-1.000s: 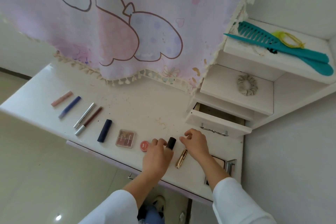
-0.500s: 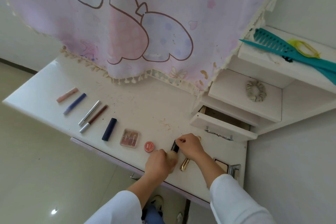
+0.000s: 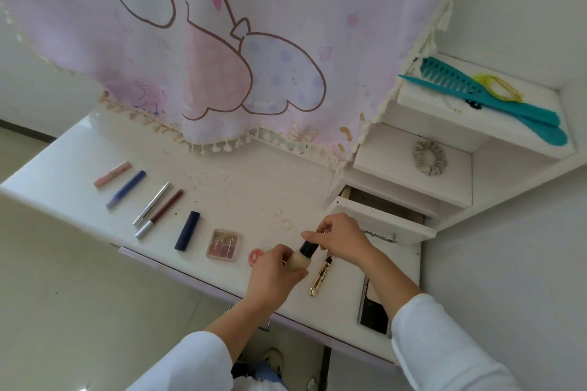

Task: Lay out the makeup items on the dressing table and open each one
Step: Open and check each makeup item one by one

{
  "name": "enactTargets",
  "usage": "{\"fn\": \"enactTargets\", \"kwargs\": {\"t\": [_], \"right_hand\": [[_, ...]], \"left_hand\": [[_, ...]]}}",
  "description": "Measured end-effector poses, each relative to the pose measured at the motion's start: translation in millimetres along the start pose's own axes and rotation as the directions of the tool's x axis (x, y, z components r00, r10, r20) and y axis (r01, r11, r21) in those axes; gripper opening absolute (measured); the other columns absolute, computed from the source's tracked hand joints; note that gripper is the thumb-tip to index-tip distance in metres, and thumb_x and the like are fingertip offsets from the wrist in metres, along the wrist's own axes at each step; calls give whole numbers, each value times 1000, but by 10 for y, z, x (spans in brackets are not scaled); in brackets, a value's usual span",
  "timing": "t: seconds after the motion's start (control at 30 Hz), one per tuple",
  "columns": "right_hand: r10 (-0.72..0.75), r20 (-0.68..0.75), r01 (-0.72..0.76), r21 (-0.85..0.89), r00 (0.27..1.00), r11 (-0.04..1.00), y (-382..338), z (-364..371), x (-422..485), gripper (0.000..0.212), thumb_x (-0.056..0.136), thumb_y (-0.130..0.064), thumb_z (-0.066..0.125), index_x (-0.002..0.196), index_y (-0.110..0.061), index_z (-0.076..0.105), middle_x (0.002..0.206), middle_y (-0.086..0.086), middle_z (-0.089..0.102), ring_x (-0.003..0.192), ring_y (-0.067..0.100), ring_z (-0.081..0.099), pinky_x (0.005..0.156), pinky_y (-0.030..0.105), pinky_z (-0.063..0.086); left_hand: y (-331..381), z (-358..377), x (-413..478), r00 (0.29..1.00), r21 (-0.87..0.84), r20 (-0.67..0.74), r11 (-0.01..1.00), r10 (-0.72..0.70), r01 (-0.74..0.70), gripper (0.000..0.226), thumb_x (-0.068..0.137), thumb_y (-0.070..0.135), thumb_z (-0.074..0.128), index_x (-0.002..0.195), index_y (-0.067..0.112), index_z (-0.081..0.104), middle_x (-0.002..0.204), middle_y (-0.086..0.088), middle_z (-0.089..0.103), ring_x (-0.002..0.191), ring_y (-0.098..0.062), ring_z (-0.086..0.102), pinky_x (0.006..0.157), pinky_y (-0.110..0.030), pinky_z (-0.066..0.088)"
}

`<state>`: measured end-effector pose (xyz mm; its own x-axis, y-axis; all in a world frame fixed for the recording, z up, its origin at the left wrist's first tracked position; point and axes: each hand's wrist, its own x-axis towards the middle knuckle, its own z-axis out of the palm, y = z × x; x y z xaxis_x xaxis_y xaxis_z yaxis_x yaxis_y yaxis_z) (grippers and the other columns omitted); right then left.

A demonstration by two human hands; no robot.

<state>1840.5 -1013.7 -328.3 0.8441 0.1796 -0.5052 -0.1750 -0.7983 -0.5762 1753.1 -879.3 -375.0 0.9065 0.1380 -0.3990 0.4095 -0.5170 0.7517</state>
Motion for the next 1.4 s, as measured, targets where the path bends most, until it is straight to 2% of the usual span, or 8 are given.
{"fn": "enactTargets", "kwargs": {"t": [0.17,0.23,0.33,0.53,0.8,1.07,1.3,1.4], "right_hand": [[-41,25,42,-53,999,998,-51,-82,-41,33,80,-44,70,88,-12,66,75,1,68,59,11,64,60,27,54],[-60,16,61,-61,998,996,-60,-99,-63,31,81,-42,69,88,-12,66,76,1,68,59,11,65,62,28,54],[-88,-10,88,-60,996,994,-79,-118,-103,30,82,-40,68,91,-12,65,79,2,68,58,11,64,61,29,54],[-132,-90,119,-138,987,983,-62,-43,-218,28,79,-42,69,87,-16,62,77,-1,61,68,13,57,58,27,46],[-115,-104,90,-216,988,972,70,129,-345,24,82,-37,67,93,-17,60,77,-4,55,67,10,49,57,22,40],[-79,-108,50,-249,991,967,25,221,-356,22,83,-34,67,92,-16,57,80,-3,57,75,16,54,66,29,46],[-157,4,150,-318,988,936,-26,138,-381,22,83,-14,65,104,-18,59,97,-4,53,89,16,52,78,26,44],[-22,-19,15,-305,1000,952,-65,154,-361,40,82,-38,65,114,-19,53,105,1,56,94,20,55,74,31,46]], "left_hand": [[13,-35,-20,996,61,-32,994,89,-86,28,79,35,72,102,21,65,89,11,60,70,3,43,59,-10,33],[10,-47,-11,995,54,-51,995,83,-80,29,75,39,74,99,24,66,87,13,61,75,-4,53,74,-24,48],[32,-57,-2,996,46,-60,997,68,-65,29,73,40,75,98,28,65,87,14,63,80,-9,58,86,-36,48],[56,13,14,996,-36,-32,996,77,-79,26,81,29,70,105,22,61,97,10,66,81,-6,54,61,-6,30],[-118,230,98,995,-113,15,989,102,-99,23,81,28,71,99,22,59,99,7,68,89,-10,62,76,-24,53],[-296,282,175,991,-145,21,981,131,-126,28,80,32,72,101,19,60,95,8,68,85,-11,63,75,-28,53],[-344,301,224,984,-148,42,975,171,-164,25,81,31,71,101,20,60,96,7,68,86,-12,62,74,-25,51],[-349,302,232,983,-156,41,973,178,-170,21,82,33,70,96,21,60,94,6,69,85,-13,64,75,-33,55]]}}
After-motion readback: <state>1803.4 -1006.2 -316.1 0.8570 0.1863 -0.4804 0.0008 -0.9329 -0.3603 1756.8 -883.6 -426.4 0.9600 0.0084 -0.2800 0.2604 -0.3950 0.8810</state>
